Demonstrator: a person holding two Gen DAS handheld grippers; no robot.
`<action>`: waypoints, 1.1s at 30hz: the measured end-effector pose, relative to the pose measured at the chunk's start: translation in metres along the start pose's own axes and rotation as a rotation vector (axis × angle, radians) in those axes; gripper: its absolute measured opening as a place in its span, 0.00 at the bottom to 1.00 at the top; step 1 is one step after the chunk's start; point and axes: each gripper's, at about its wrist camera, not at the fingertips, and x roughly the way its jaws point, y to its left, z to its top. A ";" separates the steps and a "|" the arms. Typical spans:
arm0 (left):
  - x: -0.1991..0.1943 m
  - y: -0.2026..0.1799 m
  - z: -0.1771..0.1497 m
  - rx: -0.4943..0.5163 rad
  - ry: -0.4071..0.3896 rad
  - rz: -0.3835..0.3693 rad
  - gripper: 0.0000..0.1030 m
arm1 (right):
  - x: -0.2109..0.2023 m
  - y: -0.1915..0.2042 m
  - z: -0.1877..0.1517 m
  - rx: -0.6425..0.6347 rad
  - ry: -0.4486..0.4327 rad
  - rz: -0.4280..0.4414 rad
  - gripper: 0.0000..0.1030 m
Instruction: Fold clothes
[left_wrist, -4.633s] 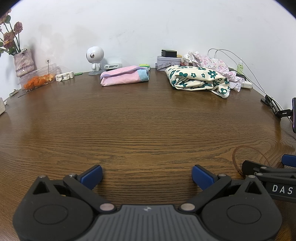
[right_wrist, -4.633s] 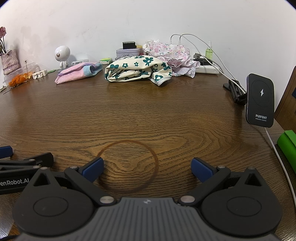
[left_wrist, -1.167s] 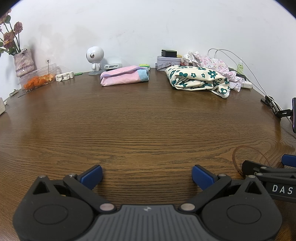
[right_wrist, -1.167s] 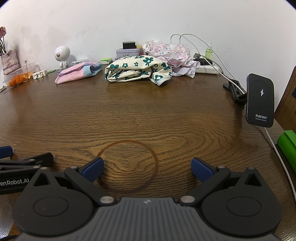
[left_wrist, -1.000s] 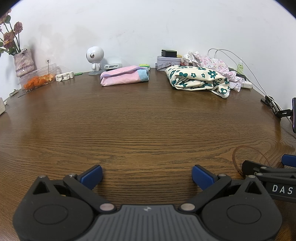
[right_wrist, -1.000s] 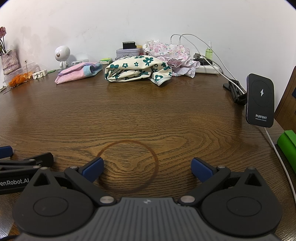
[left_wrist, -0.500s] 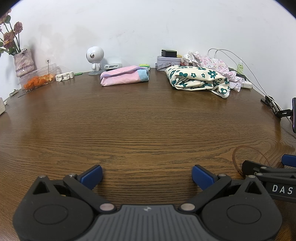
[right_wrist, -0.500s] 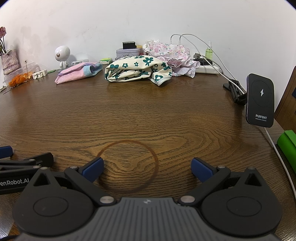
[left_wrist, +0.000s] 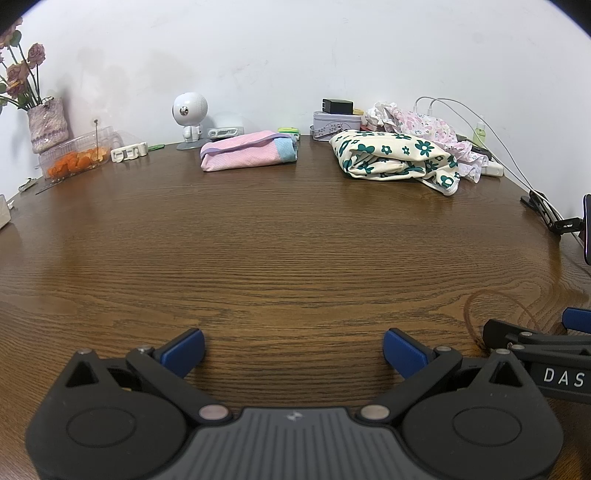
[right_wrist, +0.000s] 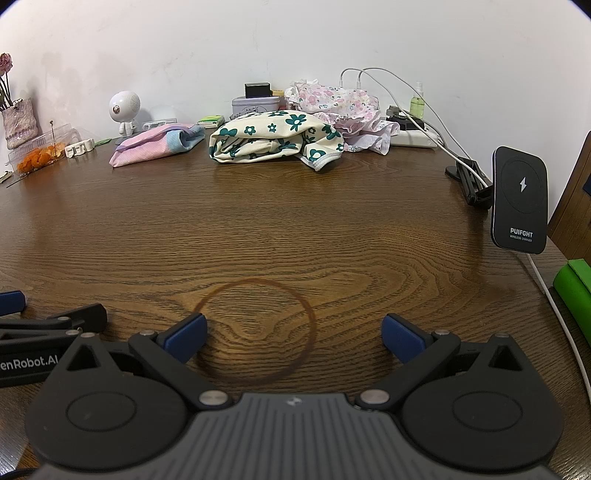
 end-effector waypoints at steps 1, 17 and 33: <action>0.000 0.000 0.000 0.000 0.000 0.000 1.00 | 0.000 0.000 0.000 0.000 0.000 0.000 0.99; 0.000 0.000 0.000 -0.001 0.000 -0.001 1.00 | 0.000 0.000 0.000 0.000 0.000 0.000 0.99; 0.000 0.000 0.000 -0.001 0.000 -0.001 1.00 | 0.000 0.000 0.000 0.000 0.000 0.000 0.99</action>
